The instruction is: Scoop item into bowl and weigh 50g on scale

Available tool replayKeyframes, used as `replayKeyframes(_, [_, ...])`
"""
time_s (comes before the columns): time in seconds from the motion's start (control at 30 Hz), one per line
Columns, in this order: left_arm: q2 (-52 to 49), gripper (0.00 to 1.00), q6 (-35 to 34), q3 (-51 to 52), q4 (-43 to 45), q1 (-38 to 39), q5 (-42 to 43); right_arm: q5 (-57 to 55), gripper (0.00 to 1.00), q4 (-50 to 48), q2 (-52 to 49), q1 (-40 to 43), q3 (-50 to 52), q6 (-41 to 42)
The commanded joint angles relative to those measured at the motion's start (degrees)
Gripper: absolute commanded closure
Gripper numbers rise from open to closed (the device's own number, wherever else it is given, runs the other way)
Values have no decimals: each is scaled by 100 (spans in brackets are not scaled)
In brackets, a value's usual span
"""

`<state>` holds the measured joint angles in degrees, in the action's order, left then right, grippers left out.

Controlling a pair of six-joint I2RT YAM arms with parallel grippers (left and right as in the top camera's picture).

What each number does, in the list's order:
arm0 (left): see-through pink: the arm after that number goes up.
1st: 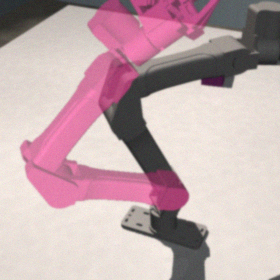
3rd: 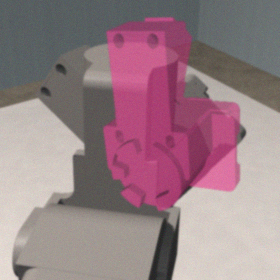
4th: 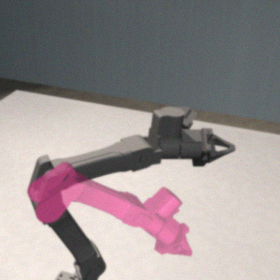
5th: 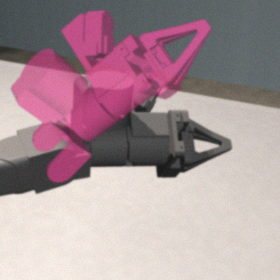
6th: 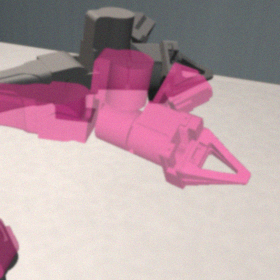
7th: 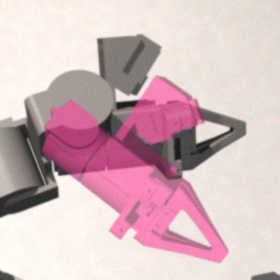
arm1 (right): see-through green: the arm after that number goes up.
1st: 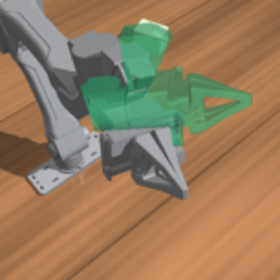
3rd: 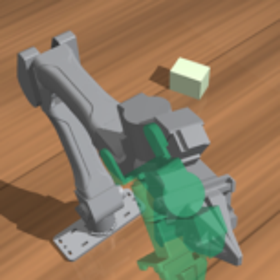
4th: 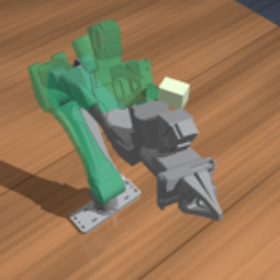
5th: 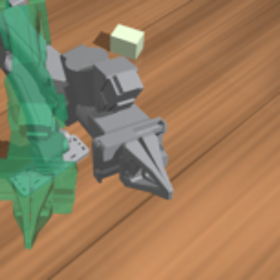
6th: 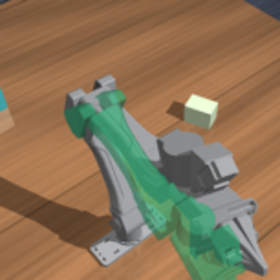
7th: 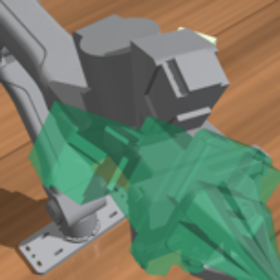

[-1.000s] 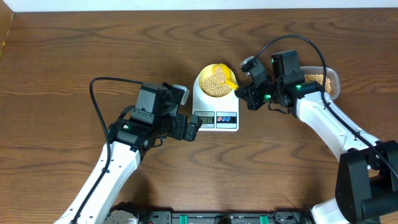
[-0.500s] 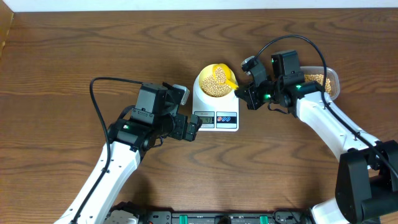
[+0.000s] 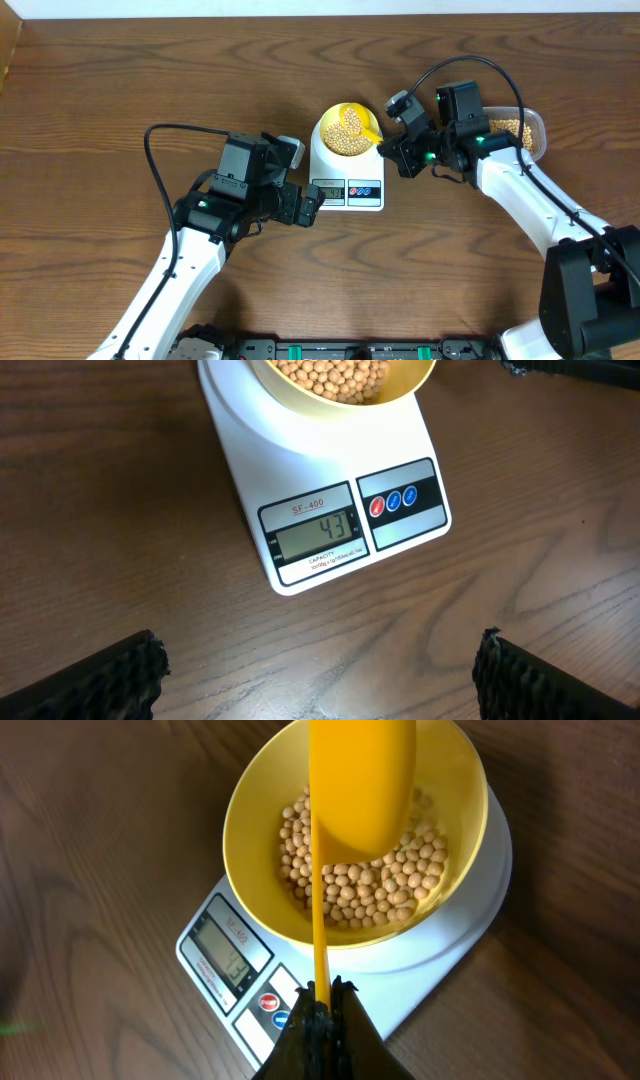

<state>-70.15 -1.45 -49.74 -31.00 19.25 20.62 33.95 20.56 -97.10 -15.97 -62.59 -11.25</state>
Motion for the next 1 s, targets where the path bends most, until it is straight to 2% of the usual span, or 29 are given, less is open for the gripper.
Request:
replayKeyframes(0.0, [-22, 0, 15, -9, 7, 9, -57, 22, 99, 0, 33, -33, -17, -195])
replayKeyframes(0.47, [-22, 0, 15, -9, 7, 9, -57, -146, 99, -37, 33, -33, -17, -398])
replayKeyframes(0.97, [-22, 0, 15, -9, 7, 9, -57, 289, 99, 61, 33, -33, -17, 699])
